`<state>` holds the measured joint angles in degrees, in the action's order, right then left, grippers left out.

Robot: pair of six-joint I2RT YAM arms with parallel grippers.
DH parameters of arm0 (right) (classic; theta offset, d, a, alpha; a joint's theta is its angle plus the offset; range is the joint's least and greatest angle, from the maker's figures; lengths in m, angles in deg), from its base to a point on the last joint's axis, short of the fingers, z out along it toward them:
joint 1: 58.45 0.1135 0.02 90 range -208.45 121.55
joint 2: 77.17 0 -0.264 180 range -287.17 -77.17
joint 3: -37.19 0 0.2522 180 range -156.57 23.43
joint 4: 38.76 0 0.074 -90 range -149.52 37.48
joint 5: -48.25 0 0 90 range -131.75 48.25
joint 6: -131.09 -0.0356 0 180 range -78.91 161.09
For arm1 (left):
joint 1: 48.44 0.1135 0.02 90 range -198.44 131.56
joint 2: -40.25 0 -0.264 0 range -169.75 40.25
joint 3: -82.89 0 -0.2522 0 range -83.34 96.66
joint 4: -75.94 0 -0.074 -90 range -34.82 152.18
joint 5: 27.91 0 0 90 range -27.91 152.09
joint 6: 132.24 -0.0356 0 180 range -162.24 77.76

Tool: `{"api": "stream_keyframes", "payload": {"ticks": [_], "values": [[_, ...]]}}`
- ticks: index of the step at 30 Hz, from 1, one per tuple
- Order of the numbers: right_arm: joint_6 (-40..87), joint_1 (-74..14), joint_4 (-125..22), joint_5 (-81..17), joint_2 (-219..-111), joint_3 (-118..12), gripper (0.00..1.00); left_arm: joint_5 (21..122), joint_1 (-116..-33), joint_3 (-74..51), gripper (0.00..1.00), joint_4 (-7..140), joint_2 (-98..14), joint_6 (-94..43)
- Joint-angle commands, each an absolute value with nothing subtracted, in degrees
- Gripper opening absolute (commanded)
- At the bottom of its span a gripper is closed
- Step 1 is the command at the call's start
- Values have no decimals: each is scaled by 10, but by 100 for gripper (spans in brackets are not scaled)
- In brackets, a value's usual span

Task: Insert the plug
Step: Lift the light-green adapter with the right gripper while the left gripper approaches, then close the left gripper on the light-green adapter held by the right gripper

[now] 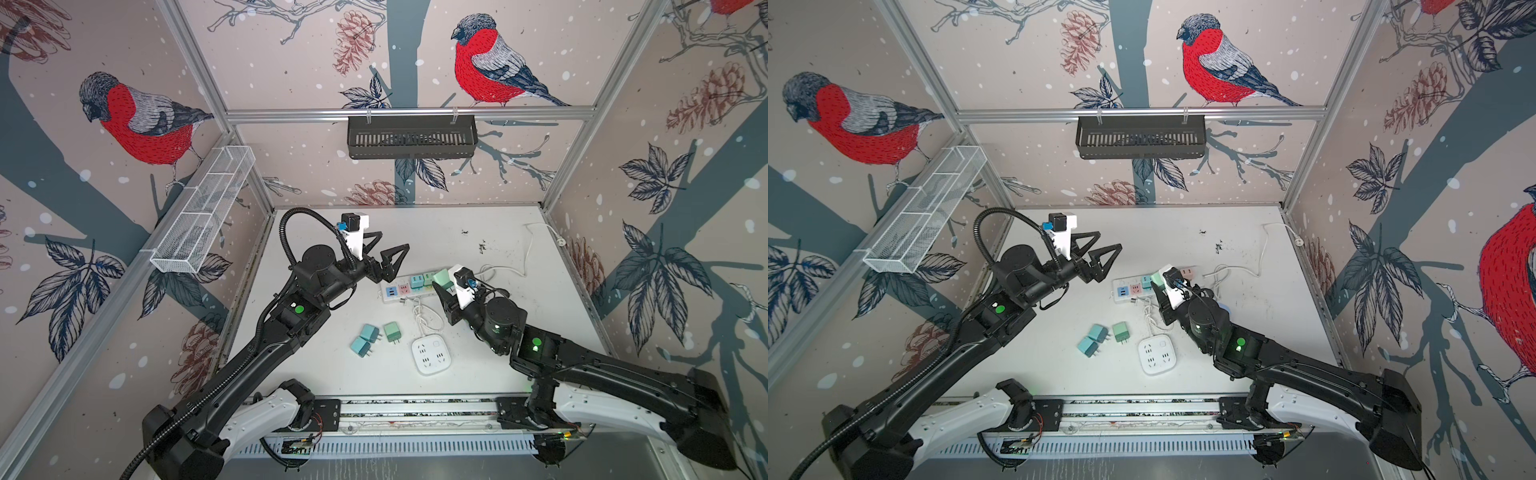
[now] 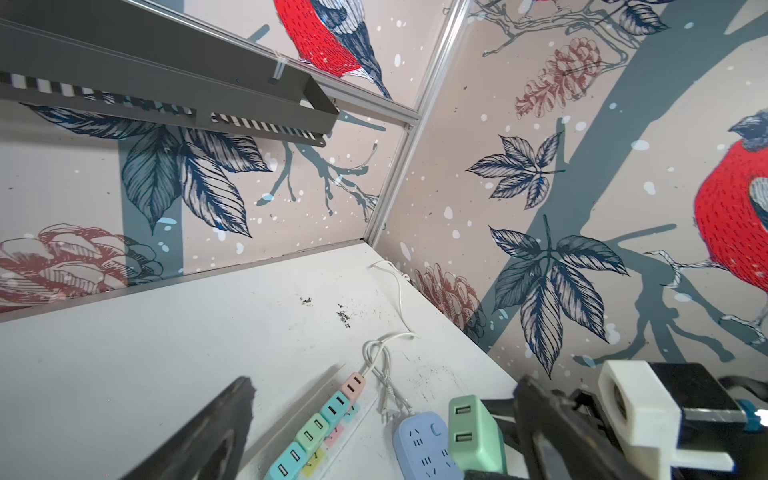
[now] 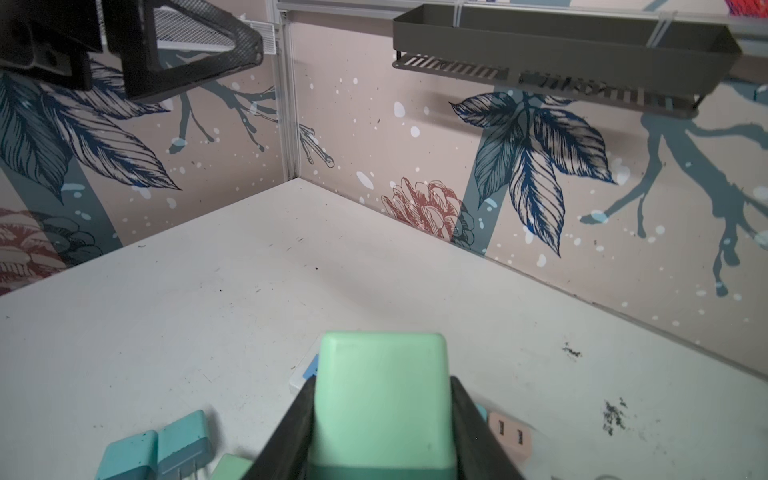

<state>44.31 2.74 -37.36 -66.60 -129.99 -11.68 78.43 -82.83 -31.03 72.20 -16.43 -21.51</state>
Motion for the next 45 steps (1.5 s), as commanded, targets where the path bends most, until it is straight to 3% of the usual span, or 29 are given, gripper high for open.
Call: {"api": "stream_keyframes", "payload": {"ticks": [1, 9, 15, 21, 37, 45], "values": [[560, 21, -328, -648, -1309, -118, 0, 845, -830, -308, 94, 752, -162, -219], [687, -23, -148, -640, -1299, -37, 0, 883, -840, -318, 93, 767, -154, -224], [821, -53, -9, -573, -1335, 29, 0, 908, -845, -303, 94, 757, -174, -232], [825, -51, 94, -524, -1364, 109, 0, 927, -852, -284, 93, 740, -198, -254], [829, -49, 128, -518, -1302, 146, 0, 947, -901, -205, 83, 654, -284, -316], [830, -45, 132, -482, -1267, 164, 0, 957, -931, -177, 83, 627, -321, -335]]}}
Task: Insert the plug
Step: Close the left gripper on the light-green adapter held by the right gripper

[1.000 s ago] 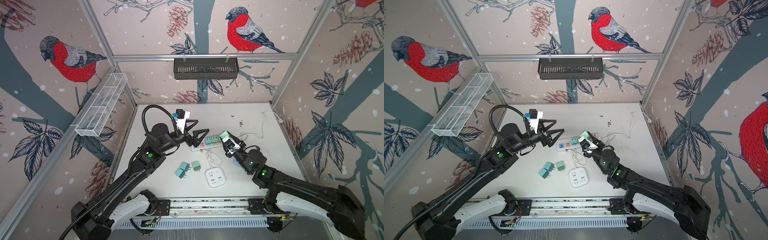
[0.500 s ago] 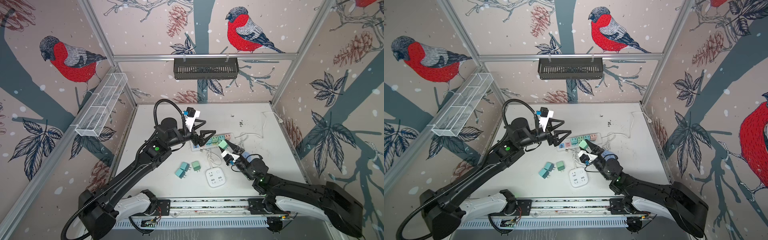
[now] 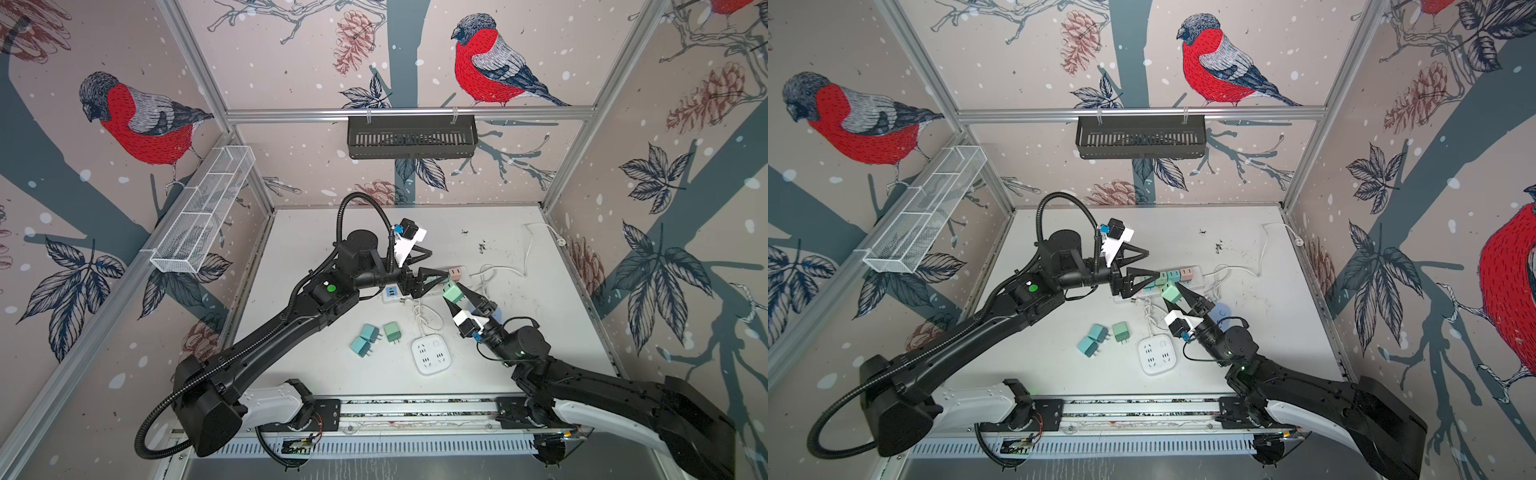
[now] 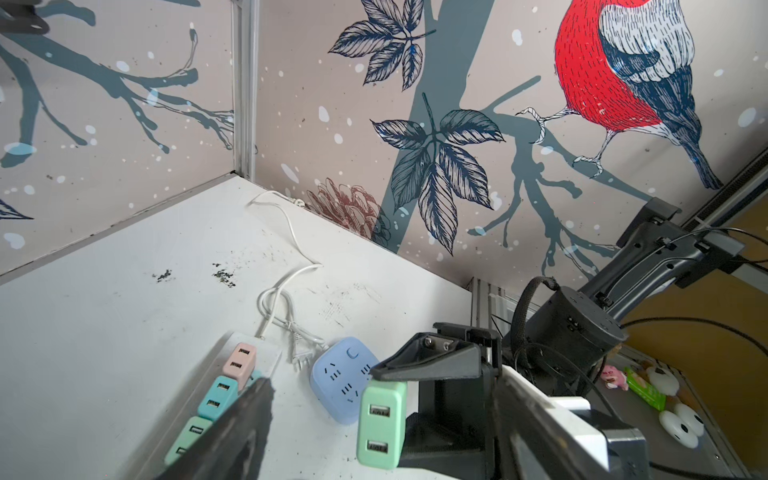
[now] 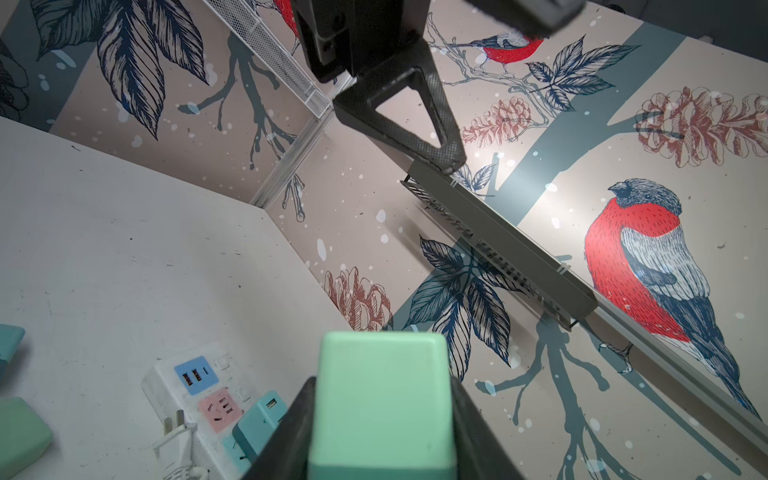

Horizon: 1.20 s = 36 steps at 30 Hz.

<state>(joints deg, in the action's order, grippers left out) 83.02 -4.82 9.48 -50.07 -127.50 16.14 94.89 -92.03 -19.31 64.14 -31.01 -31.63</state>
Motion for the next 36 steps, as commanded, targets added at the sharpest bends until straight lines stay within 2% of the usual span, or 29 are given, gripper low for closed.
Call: {"api": "stream_keyframes", "payload": {"ticks": [1, 6, 12, 26, 31, 36], "values": [[829, -45, 132, -484, -1261, 163, 0, 948, -939, -168, 83, 616, -329, -341], [819, -46, 151, -513, -1234, 175, 0, 895, -989, -111, 77, 546, -388, -382], [817, -47, 162, -504, -1204, 188, 0, 853, -1004, -58, 67, 498, -439, -383], [805, -55, 151, -543, -1200, 182, 0, 885, -1021, -81, 69, 523, -414, -388], [808, -55, 151, -524, -1198, 185, 0, 893, -1022, -82, 70, 518, -416, -398], [808, -54, 151, -522, -1191, 186, 0, 880, -1030, -58, 66, 490, -439, -410]]}}
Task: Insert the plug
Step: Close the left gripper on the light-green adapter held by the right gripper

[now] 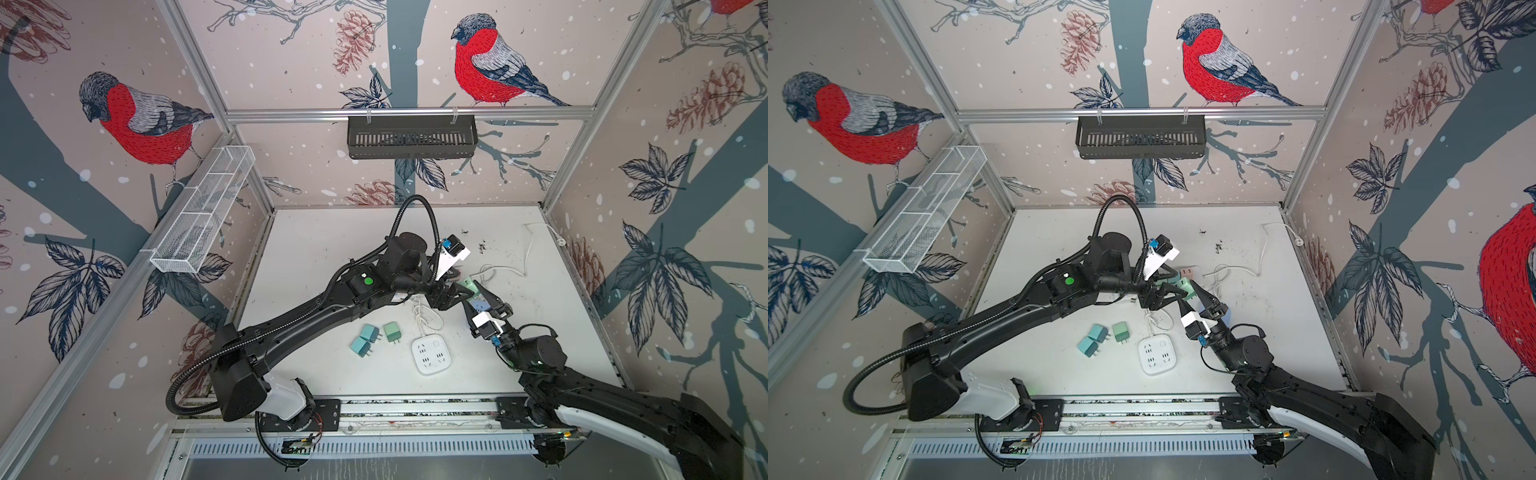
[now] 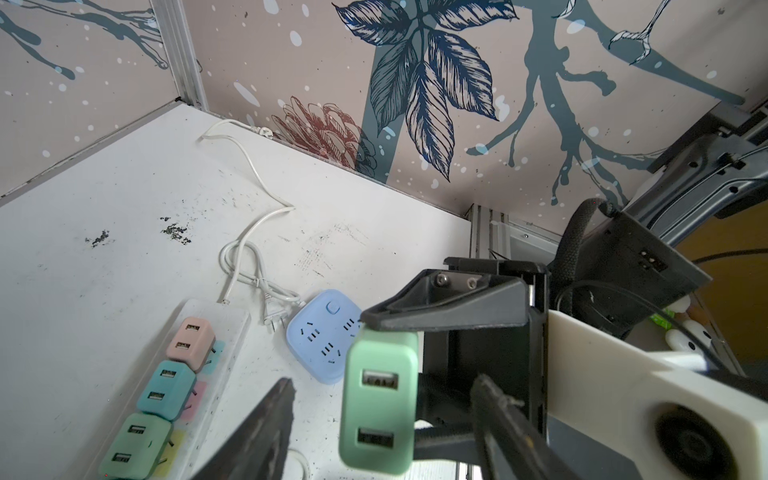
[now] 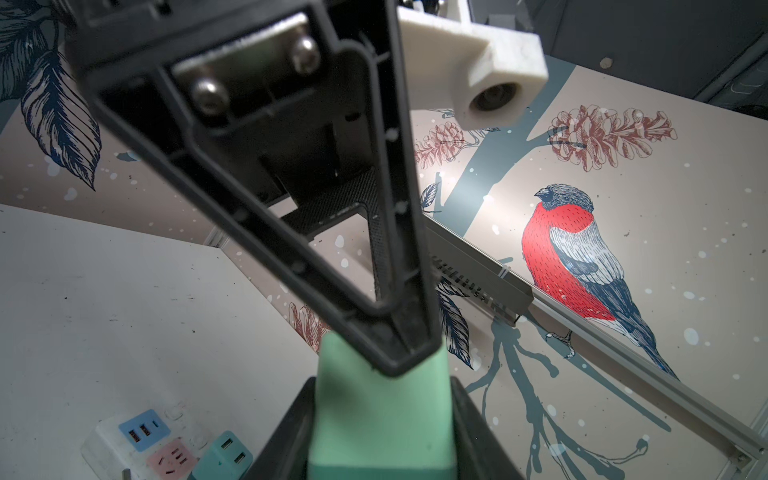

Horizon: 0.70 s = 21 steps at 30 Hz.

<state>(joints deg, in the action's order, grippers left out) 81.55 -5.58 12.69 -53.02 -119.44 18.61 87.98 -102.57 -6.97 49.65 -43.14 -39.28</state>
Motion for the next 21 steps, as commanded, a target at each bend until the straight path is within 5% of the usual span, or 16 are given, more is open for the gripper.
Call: {"api": "stream_keyframes", "payload": {"ticks": [1, 15, 21], "values": [[808, -55, 151, -522, -1191, 186, 0, 878, -1031, -55, 65, 488, -442, -412], [807, -55, 147, -523, -1188, 186, 0, 861, -1047, -26, 51, 458, -476, -425], [802, -55, 137, -520, -1193, 181, 0, 876, -1049, -5, 4, 449, -497, -436]]}}
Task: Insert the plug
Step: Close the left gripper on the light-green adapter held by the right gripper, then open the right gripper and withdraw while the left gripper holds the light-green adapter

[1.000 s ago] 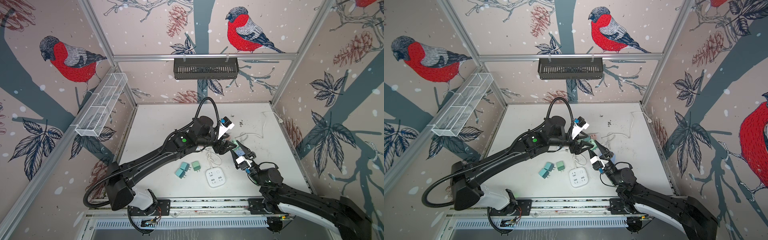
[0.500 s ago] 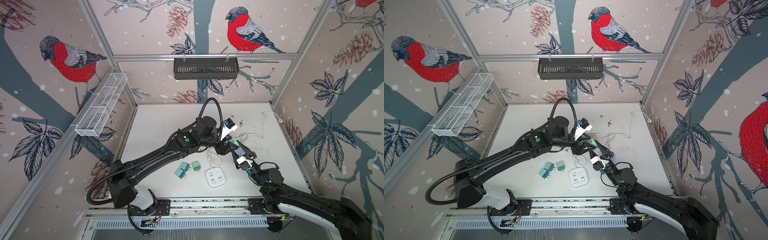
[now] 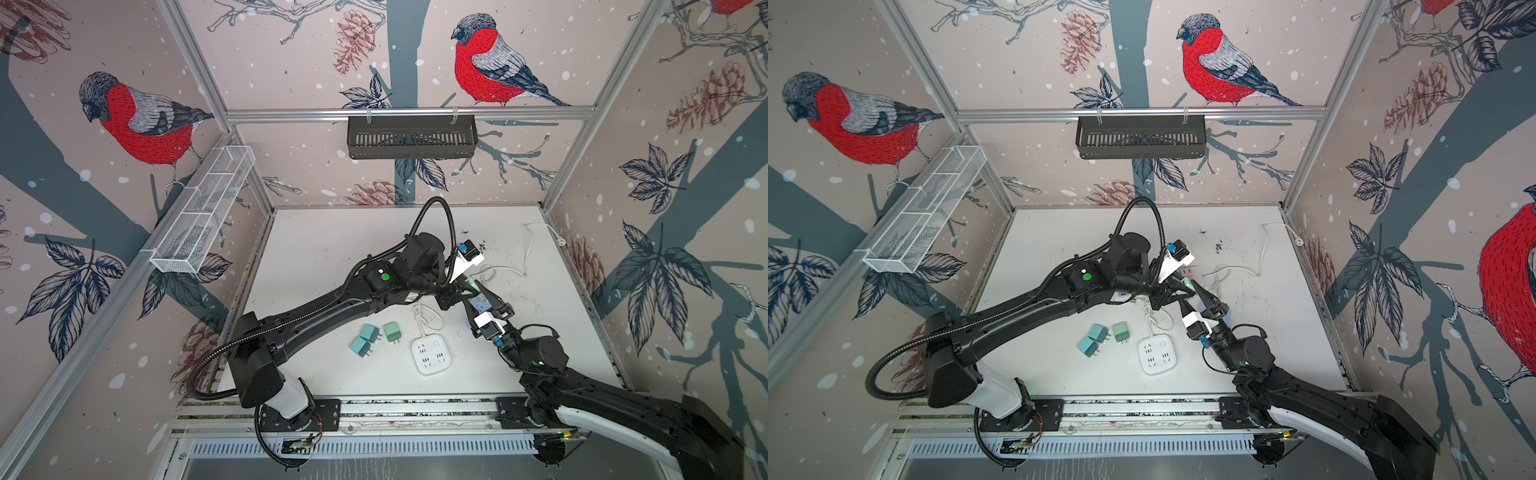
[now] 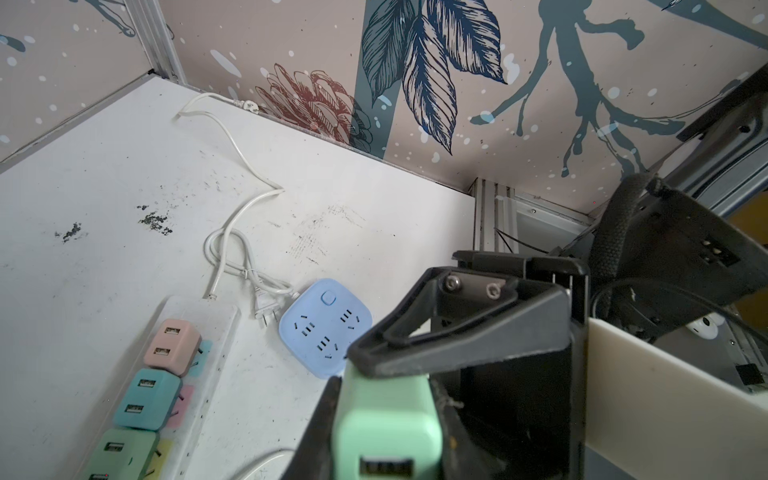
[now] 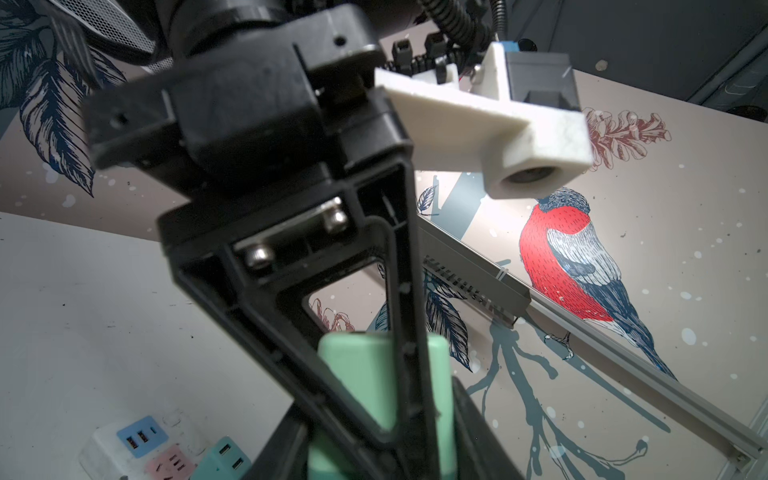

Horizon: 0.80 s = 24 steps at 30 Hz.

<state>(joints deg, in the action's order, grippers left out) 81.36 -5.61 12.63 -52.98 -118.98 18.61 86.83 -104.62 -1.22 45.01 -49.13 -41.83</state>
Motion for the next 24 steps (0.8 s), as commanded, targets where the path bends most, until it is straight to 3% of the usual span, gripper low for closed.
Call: {"api": "stream_keyframes", "payload": {"ticks": [1, 5, 8, 9, 10, 17, 24], "values": [[801, -56, 130, -518, -1197, 178, 2, 876, -1049, -4, 0, 454, -497, -435], [791, -56, 113, -535, -1226, 157, 14, 867, -1049, -14, 0, 477, -490, -435], [773, -55, 102, -535, -1235, 146, 45, 843, -1048, -28, 0, 493, -477, -439], [758, -54, 86, -540, -1231, 137, 95, 835, -1047, -36, 0, 501, -471, -438], [733, -54, 60, -548, -1224, 124, 100, 830, -1046, -43, 0, 509, -465, -438], [437, -49, -288, -565, -1116, 25, 100, 789, -1041, -113, 0, 579, -398, -438], [331, -47, -424, -599, -955, 105, 100, 764, -1040, -186, 0, 645, -338, -502]]}}
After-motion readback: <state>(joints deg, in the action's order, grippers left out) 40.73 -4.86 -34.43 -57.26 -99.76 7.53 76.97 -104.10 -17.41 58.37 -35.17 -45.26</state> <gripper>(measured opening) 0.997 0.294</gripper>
